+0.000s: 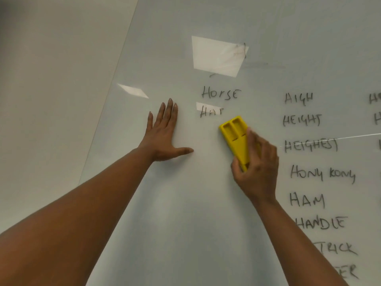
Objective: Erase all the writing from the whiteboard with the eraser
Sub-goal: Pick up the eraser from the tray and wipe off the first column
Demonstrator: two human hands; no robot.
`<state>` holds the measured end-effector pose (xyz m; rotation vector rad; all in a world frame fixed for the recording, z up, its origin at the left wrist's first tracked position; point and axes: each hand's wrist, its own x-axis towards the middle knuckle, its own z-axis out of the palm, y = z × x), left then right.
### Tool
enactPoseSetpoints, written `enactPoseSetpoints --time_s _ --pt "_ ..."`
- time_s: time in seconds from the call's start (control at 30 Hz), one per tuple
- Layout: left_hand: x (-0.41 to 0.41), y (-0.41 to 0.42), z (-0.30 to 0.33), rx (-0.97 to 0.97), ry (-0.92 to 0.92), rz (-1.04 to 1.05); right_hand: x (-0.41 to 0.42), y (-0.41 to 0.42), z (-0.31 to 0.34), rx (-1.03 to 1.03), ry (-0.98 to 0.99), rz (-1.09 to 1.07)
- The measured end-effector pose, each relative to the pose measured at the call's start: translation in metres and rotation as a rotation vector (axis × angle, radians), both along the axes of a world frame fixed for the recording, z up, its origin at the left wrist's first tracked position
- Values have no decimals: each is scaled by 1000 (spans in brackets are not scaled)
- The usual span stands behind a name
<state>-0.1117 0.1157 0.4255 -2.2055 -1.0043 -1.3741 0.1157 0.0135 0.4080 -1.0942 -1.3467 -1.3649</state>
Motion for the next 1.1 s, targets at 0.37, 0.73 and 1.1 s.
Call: enactPoseSetpoints --time_s 0.37,0.73,1.1 --pt "2 -1 -2 -4 20 57 -43 18 87 169 333 106" --pt "1 -3 1 -27 51 85 -57 34 58 -13 -227 89" --pt "0 -2 2 -36 88 97 -58 31 94 29 -42 0"
